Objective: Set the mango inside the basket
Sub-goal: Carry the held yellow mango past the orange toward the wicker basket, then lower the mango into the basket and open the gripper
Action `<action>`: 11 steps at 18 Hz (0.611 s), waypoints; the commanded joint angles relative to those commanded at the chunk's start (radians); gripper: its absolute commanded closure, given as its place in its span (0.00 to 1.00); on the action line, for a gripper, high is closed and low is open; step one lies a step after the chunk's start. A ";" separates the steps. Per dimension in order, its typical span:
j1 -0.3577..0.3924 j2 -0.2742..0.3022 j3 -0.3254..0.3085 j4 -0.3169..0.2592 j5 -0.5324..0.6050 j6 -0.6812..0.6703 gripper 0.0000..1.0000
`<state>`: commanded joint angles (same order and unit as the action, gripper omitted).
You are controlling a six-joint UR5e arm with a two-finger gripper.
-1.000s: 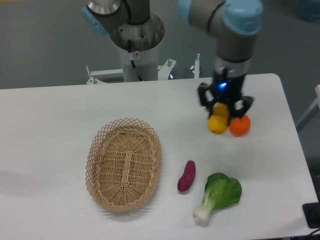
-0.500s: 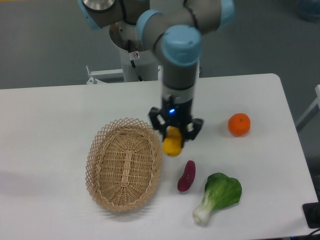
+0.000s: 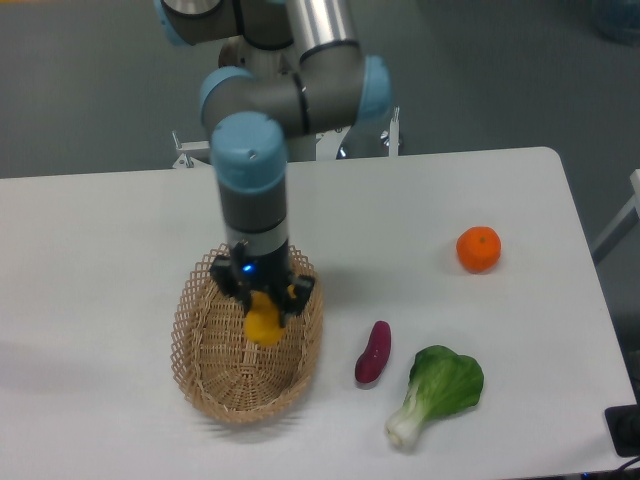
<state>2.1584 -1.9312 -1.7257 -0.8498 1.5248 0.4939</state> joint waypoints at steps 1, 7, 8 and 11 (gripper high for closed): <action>-0.008 -0.009 -0.005 0.000 0.006 0.002 0.46; -0.064 -0.072 -0.023 0.014 0.097 0.029 0.46; -0.066 -0.074 -0.018 0.015 0.097 0.029 0.46; -0.068 -0.080 -0.020 0.018 0.097 0.029 0.44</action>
<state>2.0908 -2.0110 -1.7457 -0.8314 1.6214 0.5231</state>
